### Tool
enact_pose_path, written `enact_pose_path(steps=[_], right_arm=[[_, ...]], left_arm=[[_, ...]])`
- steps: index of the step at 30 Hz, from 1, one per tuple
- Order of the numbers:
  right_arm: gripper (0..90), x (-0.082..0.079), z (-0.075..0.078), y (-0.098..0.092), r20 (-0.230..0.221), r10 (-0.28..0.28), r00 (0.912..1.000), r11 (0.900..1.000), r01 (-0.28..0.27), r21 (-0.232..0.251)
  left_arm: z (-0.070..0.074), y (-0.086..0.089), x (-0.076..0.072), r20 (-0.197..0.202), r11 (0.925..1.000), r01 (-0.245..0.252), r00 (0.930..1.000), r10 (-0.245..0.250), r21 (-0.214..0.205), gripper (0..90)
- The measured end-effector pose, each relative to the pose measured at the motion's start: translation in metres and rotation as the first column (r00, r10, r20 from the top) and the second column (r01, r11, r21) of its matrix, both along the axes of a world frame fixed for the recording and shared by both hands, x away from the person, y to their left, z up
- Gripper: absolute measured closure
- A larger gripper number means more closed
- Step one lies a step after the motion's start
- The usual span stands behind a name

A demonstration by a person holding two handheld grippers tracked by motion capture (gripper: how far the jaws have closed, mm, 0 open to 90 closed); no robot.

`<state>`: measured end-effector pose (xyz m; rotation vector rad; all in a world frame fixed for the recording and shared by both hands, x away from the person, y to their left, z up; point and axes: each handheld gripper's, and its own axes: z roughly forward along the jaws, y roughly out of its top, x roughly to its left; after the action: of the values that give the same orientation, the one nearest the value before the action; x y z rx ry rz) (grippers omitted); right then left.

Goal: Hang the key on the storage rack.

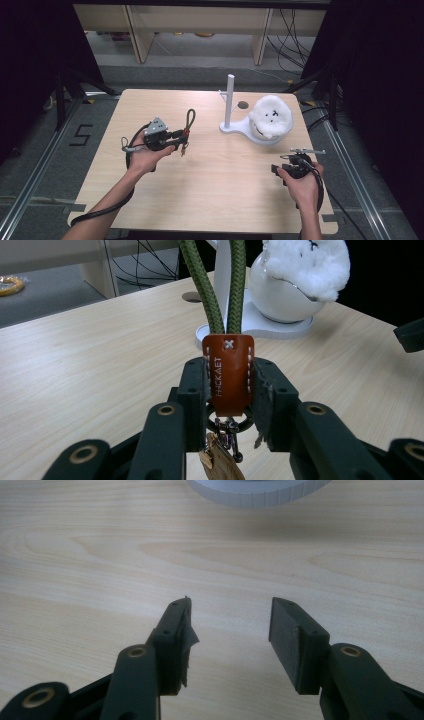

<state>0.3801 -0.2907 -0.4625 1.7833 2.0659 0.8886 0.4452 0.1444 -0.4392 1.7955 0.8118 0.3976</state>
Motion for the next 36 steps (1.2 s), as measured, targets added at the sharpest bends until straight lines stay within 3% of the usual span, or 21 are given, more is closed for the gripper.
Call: enact_pose_path(steps=[10,12,16,23,36], right_arm=[[51.5,0.0,-0.001,-0.001,0.013,0.012,0.9998,0.9998,-0.012,-0.013],[51.5,0.0,0.0,-0.001,0.01,0.008,0.9999,1.0,-0.008,0.004],[51.3,0.0,-0.001,-0.002,0.013,0.005,0.9999,0.9999,-0.005,-0.014],[51.0,0.0,-0.001,-0.001,0.013,0.008,0.9999,1.0,-0.008,0.003],[50.7,0.001,-0.002,-0.003,0.029,0.015,0.9994,0.9997,-0.015,-0.021]], left_arm=[[0.005,-0.009,0.004,0.018,1.0,0.0,0.9998,0.0,0.0,68.2],[0.005,-0.01,0.004,0.024,1.0,0.0,0.9997,0.0,-0.003,68.2],[0.008,-0.014,0.007,0.031,1.0,0.004,0.9995,-0.004,-0.001,68.2],[0.012,-0.02,0.01,0.042,0.9999,0.01,0.9991,-0.009,-0.006,68.2],[0.016,-0.029,0.015,0.056,0.9999,0.012,0.9984,-0.011,-0.008,68.2]])
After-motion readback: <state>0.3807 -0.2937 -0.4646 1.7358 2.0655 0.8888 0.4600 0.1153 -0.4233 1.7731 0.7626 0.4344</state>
